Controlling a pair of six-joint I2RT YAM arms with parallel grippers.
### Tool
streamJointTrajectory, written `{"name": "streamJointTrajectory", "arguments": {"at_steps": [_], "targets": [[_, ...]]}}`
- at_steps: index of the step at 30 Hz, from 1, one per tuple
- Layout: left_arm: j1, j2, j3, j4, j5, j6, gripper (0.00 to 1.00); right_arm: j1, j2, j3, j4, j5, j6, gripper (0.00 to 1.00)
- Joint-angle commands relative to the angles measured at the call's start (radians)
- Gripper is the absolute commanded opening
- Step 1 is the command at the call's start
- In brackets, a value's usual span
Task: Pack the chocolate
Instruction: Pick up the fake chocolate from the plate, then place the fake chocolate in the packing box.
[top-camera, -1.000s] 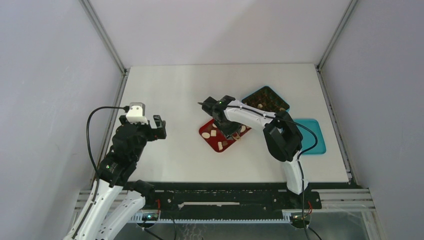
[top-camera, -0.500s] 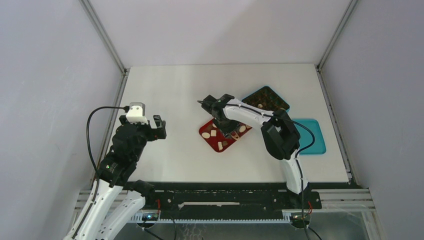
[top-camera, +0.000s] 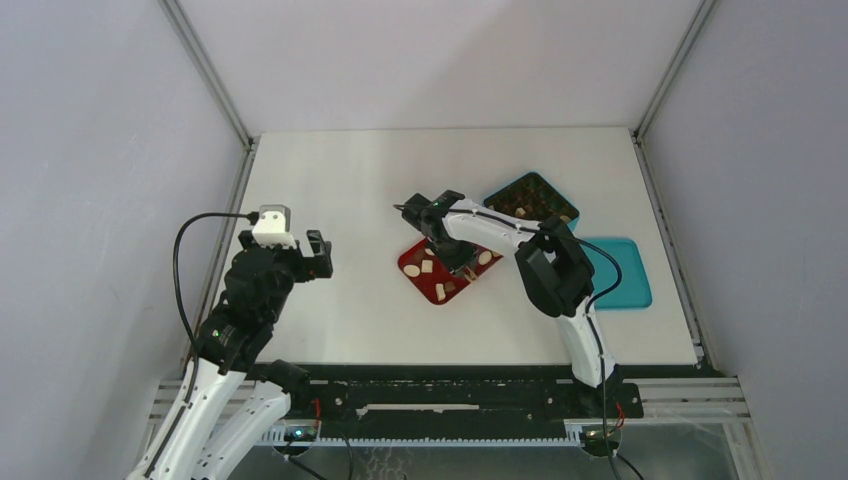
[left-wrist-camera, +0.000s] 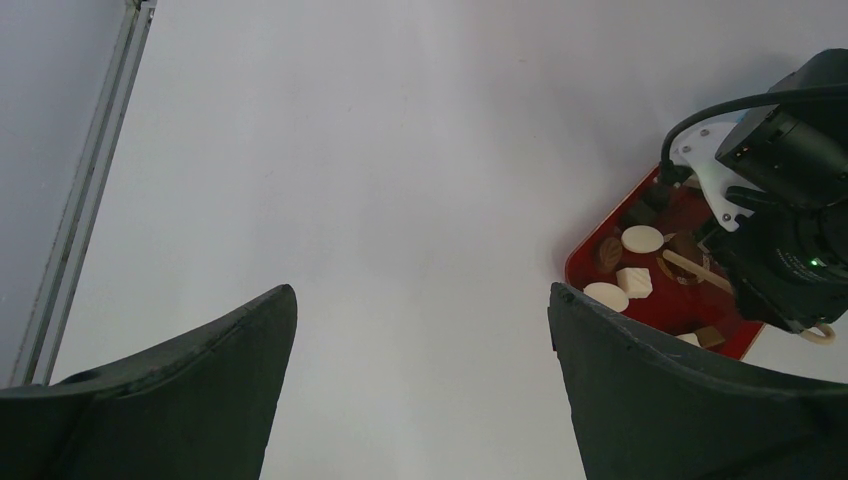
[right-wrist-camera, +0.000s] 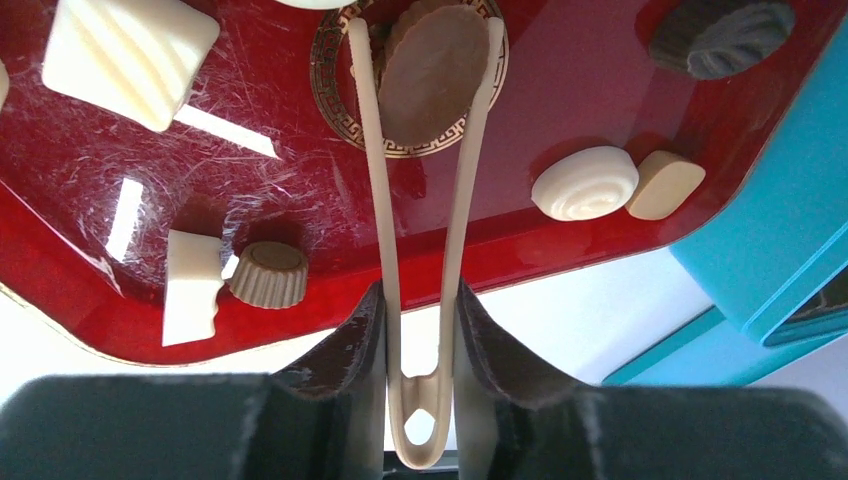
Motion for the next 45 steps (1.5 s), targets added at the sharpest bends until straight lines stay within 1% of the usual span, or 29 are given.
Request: {"name": "streamJointTrajectory", "arguments": {"at_steps": [1, 3, 5, 15, 23, 29, 34, 38, 45], "targets": [[0.010, 0.000, -0.020, 0.029, 0.010, -0.006, 1.00, -0.007, -0.039, 0.030, -0.003, 0.014, 0.006, 0.22], [0.010, 0.000, -0.020, 0.028, 0.010, -0.006, 1.00, -0.013, -0.062, 0.019, -0.004, 0.018, 0.007, 0.17], [0.010, -0.001, -0.020, 0.029, 0.009, -0.006, 1.00, -0.020, -0.091, 0.004, -0.006, 0.023, 0.011, 0.15], [0.010, -0.001, -0.020, 0.028, 0.010, -0.006, 1.00, -0.096, -0.286, -0.114, -0.017, 0.073, 0.042, 0.14], [0.010, 0.003, -0.020, 0.028, 0.011, -0.006, 1.00, -0.234, -0.397, -0.217, -0.020, 0.141, 0.065, 0.15], [0.010, 0.006, -0.020, 0.029, 0.011, -0.006, 1.00, -0.339, -0.426, -0.281, 0.000, 0.172, 0.076, 0.16], [0.010, 0.008, -0.021, 0.029, 0.013, -0.006, 1.00, -0.400, -0.407, -0.313, 0.033, 0.184, 0.073, 0.16], [0.010, 0.011, -0.020, 0.030, 0.013, -0.005, 1.00, -0.423, -0.383, -0.313, 0.060, 0.186, 0.062, 0.17], [0.010, 0.015, -0.021, 0.030, 0.013, -0.004, 1.00, -0.432, -0.359, -0.312, 0.078, 0.141, 0.049, 0.20]]}}
